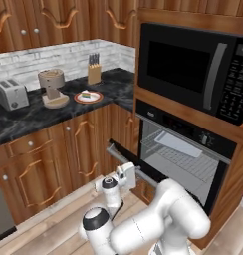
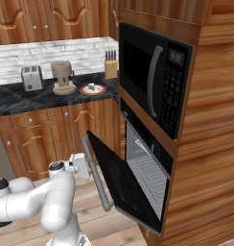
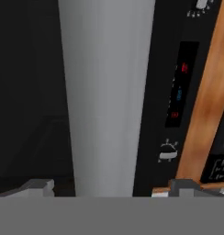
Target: Take the baked cake out of the oven and place it on the plate for cooling. Then close the oven door.
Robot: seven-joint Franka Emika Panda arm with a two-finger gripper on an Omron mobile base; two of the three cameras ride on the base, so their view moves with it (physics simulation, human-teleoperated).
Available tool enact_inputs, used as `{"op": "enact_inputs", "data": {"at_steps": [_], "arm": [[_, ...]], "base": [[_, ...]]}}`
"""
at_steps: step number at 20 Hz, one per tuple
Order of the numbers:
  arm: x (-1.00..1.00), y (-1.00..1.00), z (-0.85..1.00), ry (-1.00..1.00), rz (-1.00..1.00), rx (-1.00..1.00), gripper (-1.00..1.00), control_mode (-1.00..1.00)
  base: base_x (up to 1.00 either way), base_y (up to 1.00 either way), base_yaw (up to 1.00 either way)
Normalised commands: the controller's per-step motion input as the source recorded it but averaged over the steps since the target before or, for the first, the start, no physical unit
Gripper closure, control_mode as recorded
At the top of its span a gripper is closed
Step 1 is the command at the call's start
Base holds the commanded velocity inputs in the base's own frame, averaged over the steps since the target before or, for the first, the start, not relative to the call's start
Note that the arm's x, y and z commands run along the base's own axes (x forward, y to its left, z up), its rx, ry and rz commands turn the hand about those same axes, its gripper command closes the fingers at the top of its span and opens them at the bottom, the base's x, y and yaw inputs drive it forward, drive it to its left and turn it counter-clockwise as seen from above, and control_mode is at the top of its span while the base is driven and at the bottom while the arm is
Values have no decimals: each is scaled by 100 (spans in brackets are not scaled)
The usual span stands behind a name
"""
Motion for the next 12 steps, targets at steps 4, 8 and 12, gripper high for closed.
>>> {"op": "enact_inputs", "data": {"at_steps": [4, 8, 12], "arm": [[100, -97, 0, -4, -14, -11, -100, -100], [100, -97, 0, -4, -11, -10, -100, -100], [96, -76, -19, -8, -6, -16, -100, -100]], "base": [[0, 0, 0], [0, 0, 0], [0, 0, 0]]}}
